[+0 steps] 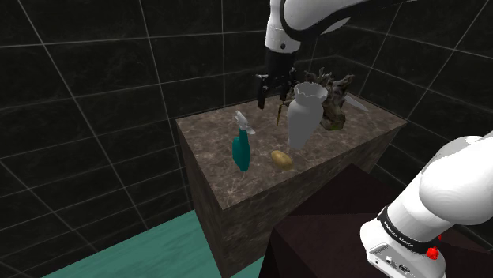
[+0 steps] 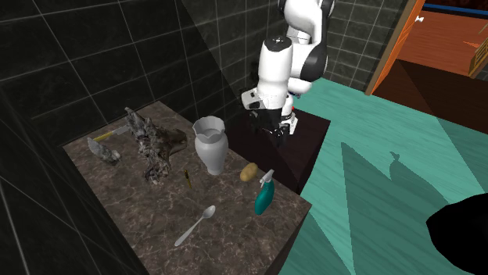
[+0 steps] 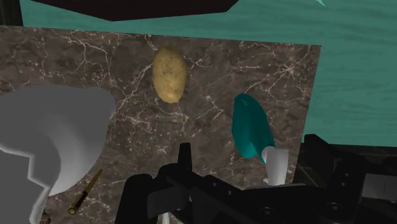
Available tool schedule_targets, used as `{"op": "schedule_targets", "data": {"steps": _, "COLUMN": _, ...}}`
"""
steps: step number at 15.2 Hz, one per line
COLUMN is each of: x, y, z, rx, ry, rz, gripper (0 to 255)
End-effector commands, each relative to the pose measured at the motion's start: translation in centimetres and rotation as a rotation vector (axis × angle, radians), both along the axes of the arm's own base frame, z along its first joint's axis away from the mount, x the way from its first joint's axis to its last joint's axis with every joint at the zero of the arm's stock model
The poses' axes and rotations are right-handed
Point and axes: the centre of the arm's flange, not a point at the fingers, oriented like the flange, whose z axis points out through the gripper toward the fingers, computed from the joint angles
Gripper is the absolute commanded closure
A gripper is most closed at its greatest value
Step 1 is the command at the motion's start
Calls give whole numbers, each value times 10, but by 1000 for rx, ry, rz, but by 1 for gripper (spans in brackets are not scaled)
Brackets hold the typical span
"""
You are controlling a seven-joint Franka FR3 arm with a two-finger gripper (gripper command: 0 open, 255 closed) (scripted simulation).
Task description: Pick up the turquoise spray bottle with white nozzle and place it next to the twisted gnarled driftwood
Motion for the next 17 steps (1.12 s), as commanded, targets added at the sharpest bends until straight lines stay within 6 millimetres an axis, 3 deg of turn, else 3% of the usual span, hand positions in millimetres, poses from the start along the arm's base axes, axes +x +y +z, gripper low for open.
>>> {"op": "schedule_targets", "data": {"steps": 1, "x": 16, "y": 14, "z": -14, "rx": 0, "ry": 6, "rz": -7, "gripper": 0}}
{"op": "schedule_targets", "data": {"steps": 7, "x": 67, "y": 56, "z": -58, "rx": -1, "ry": 25, "rz": -22, "gripper": 0}}
{"op": "schedule_targets", "data": {"steps": 14, "x": 67, "y": 56, "z": -95, "rx": -1, "ry": 25, "rz": -22, "gripper": 0}}
{"op": "schedule_targets", "data": {"steps": 17, "x": 67, "y": 56, "z": -98, "rx": -1, "ry": 25, "rz": -22, "gripper": 0}}
